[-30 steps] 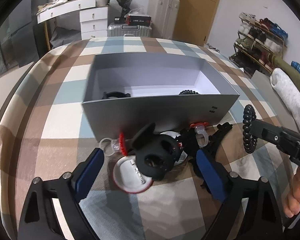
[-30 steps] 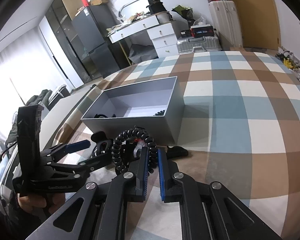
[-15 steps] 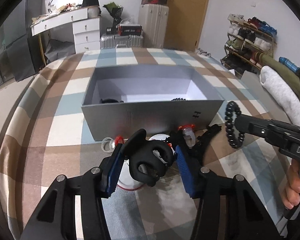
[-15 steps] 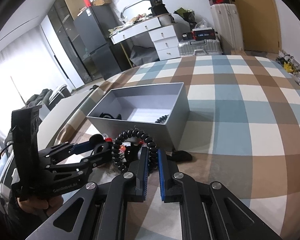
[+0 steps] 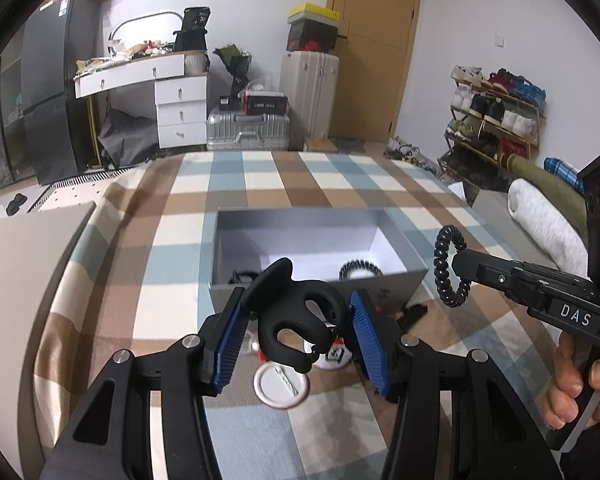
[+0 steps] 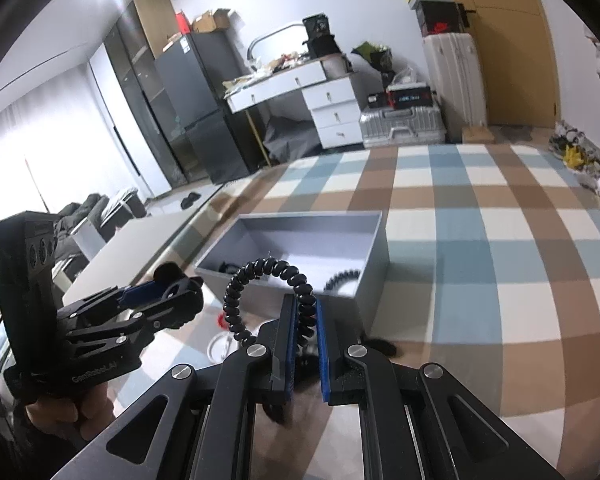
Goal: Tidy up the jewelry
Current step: 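Lower both held items into the grey box and open both tools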
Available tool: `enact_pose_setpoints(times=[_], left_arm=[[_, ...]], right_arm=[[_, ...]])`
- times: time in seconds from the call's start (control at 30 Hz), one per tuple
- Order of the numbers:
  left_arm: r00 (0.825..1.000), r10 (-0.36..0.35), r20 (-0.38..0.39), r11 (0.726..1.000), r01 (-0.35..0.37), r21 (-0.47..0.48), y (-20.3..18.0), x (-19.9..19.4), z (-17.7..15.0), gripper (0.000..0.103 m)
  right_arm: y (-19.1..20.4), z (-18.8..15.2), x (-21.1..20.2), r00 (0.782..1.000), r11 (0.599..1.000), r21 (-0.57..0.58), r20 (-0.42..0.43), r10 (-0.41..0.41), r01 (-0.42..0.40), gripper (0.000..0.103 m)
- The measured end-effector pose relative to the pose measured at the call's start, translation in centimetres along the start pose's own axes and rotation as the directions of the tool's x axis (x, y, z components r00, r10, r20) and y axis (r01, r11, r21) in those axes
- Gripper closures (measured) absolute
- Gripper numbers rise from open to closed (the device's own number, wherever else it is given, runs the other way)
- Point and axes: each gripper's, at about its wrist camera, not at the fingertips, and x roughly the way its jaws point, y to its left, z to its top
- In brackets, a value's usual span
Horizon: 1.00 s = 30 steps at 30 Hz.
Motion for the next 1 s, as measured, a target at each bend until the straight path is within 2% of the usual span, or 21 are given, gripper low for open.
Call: enact_pose_setpoints(times=[0.17,0.37,1.0], left_arm=[[0.999,-0.006,0.036,1.0,0.006,0.001,0.4,0.5,1.3,0.057],[0.998,-0.003,0.06,1.0,0.003,-0.008,1.0,1.4,2.5,0.057],[0.999,0.025,0.03,0.999,-0.024,-0.023,2.0,4.0,3.1,0.057]], right_arm=[[-0.4,1.6,0.6,0.999,0.998,0.055,0.054,-0.006,0.003,0.094],[-0.8,2.7,1.9,0.997,0.995,0.096,0.071,-0.013,0.006,0.094],[-1.3,2.3,5.6,0.999,0.994,0.108,-0.011,-0.036,0.037,0.094]])
